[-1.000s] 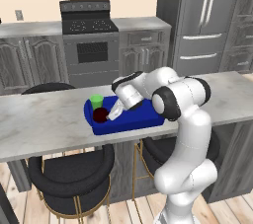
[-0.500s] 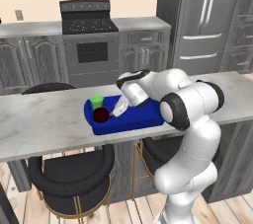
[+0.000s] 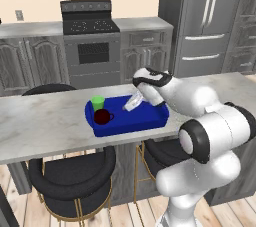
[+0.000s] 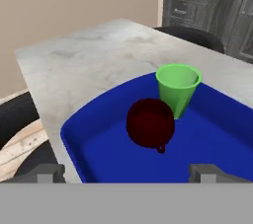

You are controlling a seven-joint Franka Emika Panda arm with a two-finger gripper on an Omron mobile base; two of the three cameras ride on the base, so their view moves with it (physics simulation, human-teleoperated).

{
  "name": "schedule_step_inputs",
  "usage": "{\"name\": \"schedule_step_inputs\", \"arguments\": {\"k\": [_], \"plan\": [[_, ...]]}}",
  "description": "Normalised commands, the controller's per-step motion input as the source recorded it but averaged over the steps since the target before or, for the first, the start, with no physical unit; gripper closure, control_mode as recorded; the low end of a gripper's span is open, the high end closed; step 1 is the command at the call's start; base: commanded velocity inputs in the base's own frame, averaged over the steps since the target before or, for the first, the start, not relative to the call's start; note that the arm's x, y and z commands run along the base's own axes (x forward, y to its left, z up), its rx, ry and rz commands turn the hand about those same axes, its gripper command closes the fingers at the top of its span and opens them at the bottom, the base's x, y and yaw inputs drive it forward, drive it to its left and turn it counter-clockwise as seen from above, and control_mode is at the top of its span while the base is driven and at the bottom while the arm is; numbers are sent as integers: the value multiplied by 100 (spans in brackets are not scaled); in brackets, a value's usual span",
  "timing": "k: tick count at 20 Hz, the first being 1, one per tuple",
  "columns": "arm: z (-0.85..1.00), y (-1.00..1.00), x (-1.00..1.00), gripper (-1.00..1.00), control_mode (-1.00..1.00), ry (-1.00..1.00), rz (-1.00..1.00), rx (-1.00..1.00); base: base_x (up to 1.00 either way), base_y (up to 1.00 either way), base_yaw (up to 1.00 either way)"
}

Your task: There is a tray on the dining counter. Grab the cup, mug, and pitcher and place them on the tray. The pitcher may be placed next to the tray if it cannot fit the tray.

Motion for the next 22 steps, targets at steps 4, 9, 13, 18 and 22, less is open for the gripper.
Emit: {"name": "schedule_step_inputs", "arguments": {"k": [4,9,13,18,22], "plan": [[85,-27,-30,-100,-100,5,-25,0,0,0,0],[71,-41,-22,-100,-100,6,-17,-4,0,0,0],[56,-43,-13,-100,-100,3,-17,-6,0,0,0],[54,-52,-44,-100,-100,7,-21,-4,0,0,0],[46,-46,-70,-100,-100,10,-31,-3,0,0,0]]}}
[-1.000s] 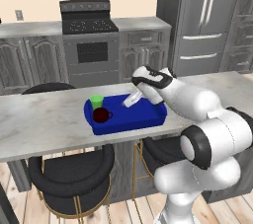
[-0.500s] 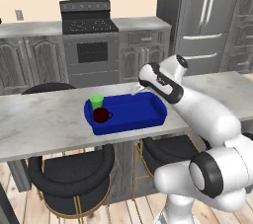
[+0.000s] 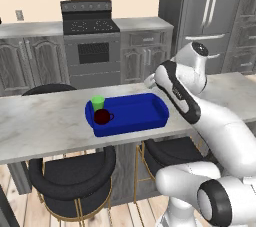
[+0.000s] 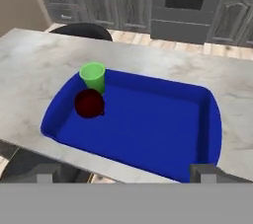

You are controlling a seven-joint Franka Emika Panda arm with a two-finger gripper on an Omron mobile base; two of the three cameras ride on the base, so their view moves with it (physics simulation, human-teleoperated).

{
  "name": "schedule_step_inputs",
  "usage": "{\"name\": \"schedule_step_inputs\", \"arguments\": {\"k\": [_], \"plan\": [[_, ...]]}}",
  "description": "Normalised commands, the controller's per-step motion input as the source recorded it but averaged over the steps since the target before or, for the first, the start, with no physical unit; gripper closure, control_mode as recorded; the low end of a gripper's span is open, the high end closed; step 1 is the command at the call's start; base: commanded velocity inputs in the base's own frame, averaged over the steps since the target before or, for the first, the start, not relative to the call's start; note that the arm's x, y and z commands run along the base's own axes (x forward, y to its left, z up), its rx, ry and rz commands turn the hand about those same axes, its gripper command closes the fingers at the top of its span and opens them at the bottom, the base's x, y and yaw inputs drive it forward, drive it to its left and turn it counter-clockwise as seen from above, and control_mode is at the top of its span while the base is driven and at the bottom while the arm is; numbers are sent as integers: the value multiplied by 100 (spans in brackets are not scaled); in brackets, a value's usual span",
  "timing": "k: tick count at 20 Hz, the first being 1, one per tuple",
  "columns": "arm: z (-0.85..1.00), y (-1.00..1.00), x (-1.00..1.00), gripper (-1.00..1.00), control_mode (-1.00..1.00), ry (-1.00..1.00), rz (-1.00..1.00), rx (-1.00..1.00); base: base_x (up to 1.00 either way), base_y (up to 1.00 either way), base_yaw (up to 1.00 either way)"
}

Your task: There is a tray on the dining counter. Grab the cup, mug, and pitcher and place them on the tray. The pitcher may be placed next to the tray if it cannot fit the tray.

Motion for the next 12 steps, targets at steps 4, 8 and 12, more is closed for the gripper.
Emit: {"name": "schedule_step_inputs", "arguments": {"k": [4,8,12], "plan": [[44,-31,-58,-100,-100,13,-25,-3,0,0,0],[50,-7,-48,-100,-100,11,-14,-1,0,0,0],[40,0,-69,-100,-100,14,-12,0,0,0,0]]}}
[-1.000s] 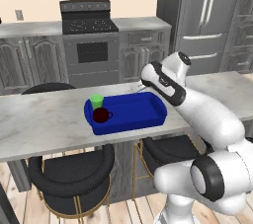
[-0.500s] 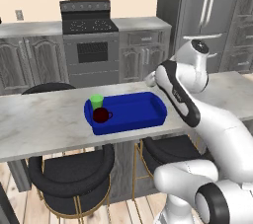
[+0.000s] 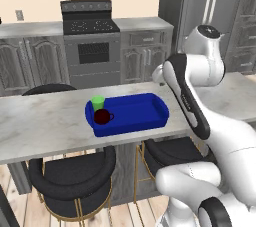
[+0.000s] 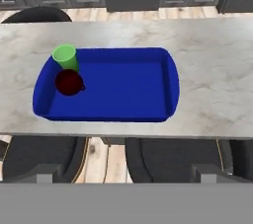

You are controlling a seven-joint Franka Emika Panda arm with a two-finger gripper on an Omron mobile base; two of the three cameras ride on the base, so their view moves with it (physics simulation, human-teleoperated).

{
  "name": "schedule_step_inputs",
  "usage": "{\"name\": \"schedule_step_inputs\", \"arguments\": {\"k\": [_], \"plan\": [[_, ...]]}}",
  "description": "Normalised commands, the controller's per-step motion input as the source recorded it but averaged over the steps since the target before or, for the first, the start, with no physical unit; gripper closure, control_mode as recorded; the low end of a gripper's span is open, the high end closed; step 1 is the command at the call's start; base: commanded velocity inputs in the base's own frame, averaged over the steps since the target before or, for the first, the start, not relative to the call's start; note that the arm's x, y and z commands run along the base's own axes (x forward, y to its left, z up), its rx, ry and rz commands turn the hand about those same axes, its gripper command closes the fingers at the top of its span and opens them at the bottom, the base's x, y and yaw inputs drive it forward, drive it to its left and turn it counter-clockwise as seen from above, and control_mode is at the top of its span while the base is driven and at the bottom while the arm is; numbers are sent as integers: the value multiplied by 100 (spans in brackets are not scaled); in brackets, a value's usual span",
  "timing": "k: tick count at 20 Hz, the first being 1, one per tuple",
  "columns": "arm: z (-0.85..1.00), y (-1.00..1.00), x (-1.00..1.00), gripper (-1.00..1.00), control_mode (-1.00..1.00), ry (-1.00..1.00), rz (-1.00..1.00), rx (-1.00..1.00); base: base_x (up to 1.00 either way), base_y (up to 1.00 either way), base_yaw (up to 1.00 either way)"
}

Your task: There is a tray on the dining counter. Grab the cup, mug, and pitcher and place them on the tray. The pitcher may be placed next to the tray if it cannot fit the tray.

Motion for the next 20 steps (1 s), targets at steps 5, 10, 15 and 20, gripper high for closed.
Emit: {"name": "schedule_step_inputs", "arguments": {"k": [5,10,15,20], "plan": [[31,-3,-71,-100,-100,14,-8,0,0,0,0],[14,-9,-89,-100,-100,8,-3,-1,0,0,0],[0,-1,-55,-100,-100,2,-1,-4,0,0,0],[-2,0,-3,-100,-100,0,0,-2,0,0,0]]}}
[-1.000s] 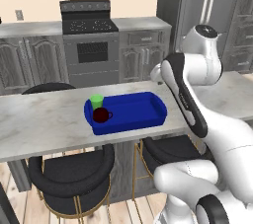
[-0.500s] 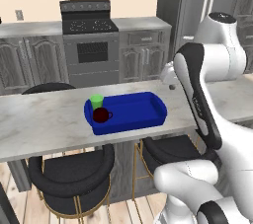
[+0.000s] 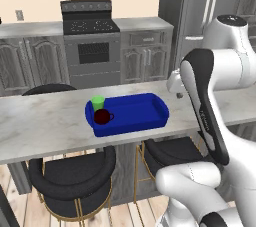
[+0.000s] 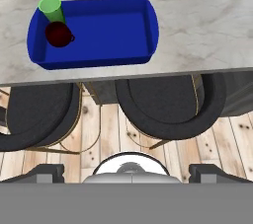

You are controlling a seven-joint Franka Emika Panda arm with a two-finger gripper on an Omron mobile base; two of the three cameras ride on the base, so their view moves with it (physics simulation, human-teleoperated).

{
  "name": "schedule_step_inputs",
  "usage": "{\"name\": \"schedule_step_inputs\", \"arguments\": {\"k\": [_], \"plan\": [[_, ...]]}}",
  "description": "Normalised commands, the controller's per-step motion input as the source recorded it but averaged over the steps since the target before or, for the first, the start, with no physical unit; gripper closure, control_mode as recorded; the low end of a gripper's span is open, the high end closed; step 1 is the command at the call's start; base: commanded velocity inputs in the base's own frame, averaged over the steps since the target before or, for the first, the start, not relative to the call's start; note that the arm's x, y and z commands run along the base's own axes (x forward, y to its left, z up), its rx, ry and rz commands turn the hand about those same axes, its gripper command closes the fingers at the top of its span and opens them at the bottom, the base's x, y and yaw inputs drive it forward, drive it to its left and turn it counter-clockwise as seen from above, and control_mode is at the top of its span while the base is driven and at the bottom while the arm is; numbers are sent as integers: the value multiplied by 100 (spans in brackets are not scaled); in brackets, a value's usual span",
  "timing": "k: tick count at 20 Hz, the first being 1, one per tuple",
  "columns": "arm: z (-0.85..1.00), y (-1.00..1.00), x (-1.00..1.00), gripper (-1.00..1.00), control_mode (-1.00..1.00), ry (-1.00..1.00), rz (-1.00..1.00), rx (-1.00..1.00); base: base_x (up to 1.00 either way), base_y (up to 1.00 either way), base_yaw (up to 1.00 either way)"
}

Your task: There is a tray on the dining counter. Grab the cup, mug, and pitcher and place them on the tray. The pitcher may be placed next to the tray if it cannot fit the tray.

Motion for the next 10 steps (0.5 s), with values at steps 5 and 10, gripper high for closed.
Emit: {"name": "schedule_step_inputs", "arguments": {"k": [5,10], "plan": [[0,0,-1,-100,-100,0,0,0,0,0,0],[0,0,0,-100,-100,0,0,0,0,0,0]]}}
